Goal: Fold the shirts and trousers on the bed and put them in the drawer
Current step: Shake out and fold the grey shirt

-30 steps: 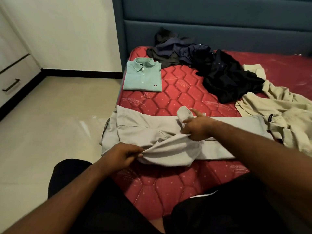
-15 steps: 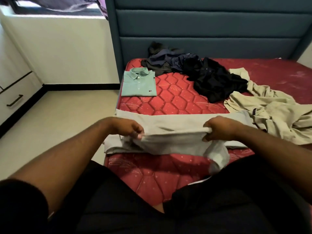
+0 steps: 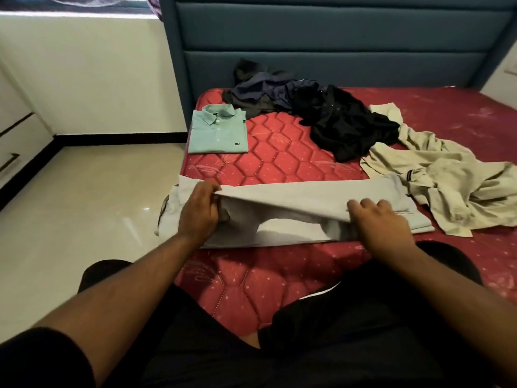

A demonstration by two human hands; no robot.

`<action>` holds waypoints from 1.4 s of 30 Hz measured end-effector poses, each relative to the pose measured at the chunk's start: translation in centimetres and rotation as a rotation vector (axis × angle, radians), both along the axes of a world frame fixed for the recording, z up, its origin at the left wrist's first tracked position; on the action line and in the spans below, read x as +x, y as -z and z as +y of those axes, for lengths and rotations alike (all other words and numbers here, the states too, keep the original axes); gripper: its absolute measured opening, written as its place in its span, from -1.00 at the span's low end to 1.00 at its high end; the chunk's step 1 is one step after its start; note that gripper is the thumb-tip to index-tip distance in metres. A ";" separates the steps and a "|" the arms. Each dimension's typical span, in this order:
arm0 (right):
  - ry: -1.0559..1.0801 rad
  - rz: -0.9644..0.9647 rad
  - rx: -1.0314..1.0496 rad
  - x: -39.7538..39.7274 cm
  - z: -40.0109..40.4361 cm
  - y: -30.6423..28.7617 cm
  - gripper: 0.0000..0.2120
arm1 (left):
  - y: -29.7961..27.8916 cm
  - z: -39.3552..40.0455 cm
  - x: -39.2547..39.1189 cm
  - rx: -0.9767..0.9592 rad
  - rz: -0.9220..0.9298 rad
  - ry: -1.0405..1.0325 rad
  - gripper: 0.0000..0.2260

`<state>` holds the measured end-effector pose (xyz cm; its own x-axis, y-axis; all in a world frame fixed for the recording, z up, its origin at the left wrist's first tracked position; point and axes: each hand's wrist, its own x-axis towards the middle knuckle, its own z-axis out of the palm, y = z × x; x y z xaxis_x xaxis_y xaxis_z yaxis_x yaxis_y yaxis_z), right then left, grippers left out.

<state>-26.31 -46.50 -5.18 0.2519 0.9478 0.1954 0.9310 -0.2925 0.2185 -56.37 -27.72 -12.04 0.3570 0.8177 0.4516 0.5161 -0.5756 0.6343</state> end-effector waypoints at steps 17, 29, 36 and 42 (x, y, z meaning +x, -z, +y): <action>0.101 0.544 -0.170 10.7 4.4 3.8 -0.72 | 1.4 6.4 0.7 -0.138 0.227 0.015 -0.91; 0.263 1.459 0.415 17.1 7.3 -0.5 -0.81 | -2.4 11.4 4.7 -0.364 0.280 0.105 -0.94; 0.556 1.419 0.703 19.0 11.6 7.2 -0.89 | -0.7 9.0 16.3 0.061 0.603 0.276 -0.56; 0.544 1.527 0.501 18.8 11.7 10.7 -0.80 | 3.8 5.7 25.5 -0.050 0.907 0.495 -0.41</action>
